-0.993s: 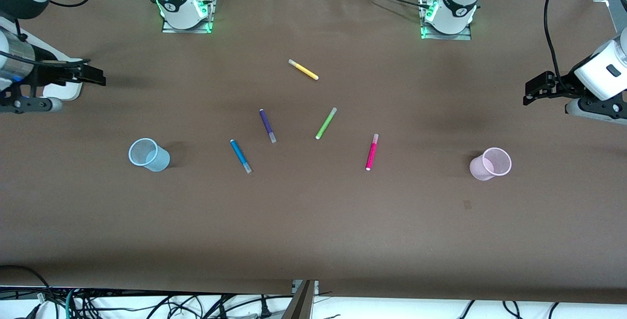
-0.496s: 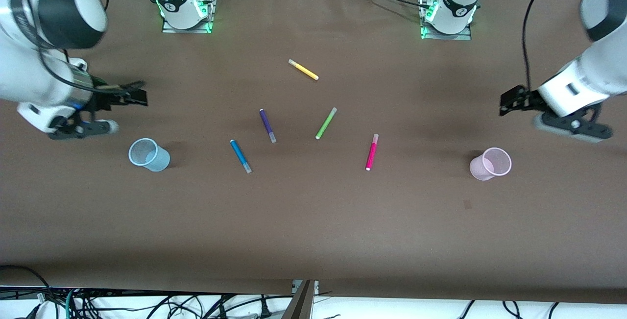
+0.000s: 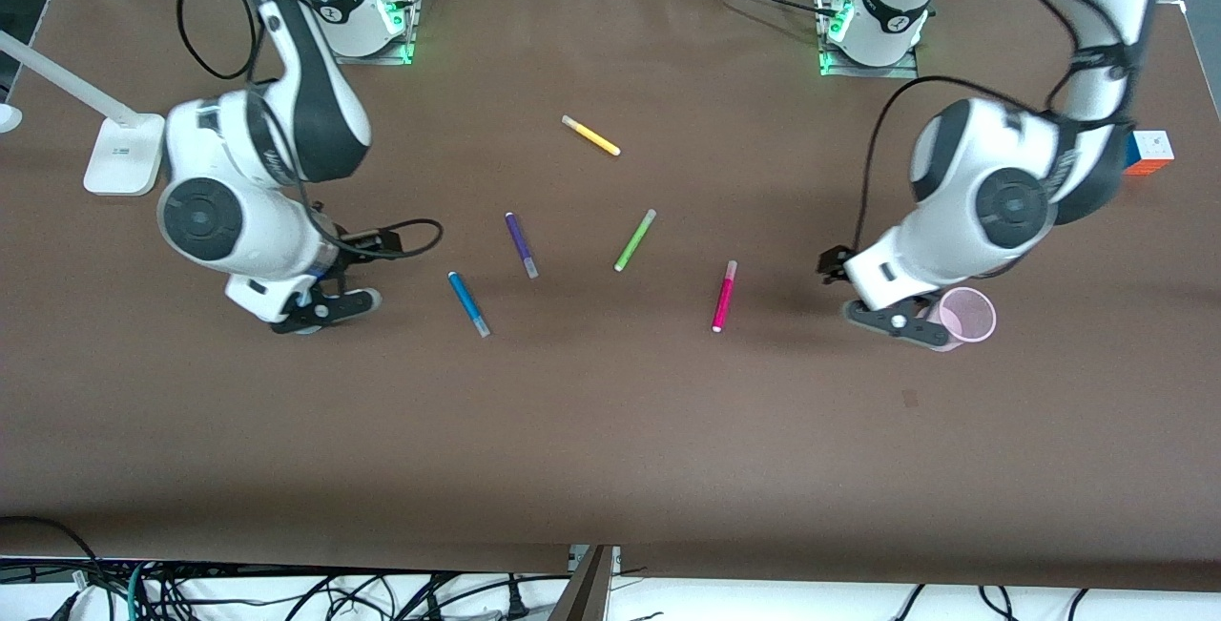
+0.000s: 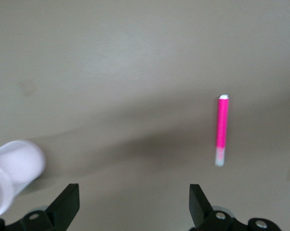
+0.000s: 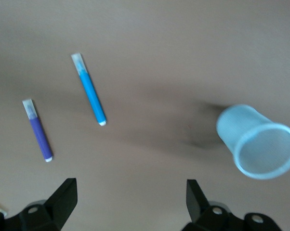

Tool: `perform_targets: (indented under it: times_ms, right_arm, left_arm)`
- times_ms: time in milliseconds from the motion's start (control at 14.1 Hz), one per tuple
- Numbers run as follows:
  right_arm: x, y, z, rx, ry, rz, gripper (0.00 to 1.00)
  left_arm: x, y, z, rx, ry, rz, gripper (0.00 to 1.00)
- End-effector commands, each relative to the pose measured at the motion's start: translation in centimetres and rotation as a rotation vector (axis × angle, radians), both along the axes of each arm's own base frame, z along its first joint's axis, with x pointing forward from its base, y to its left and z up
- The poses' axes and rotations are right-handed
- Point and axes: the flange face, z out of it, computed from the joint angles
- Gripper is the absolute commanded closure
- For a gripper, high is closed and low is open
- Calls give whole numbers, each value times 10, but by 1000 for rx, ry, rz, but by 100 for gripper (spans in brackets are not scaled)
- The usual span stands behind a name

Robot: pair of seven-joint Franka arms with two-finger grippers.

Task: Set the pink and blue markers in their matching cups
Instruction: 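Reach the right gripper to the blue marker while the left gripper reaches the pink marker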

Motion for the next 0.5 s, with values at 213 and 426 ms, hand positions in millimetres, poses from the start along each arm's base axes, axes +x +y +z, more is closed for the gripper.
perform_targets:
  times_ms: [213, 426]
  right_arm:
    - [8, 54, -74, 14, -52, 76, 0]
    - [13, 64, -105, 21, -90, 86, 0]
  left_arm:
    - [-52, -60, -66, -51, -102, 51, 0]
    - [-70, -104, -93, -62, -125, 70, 0]
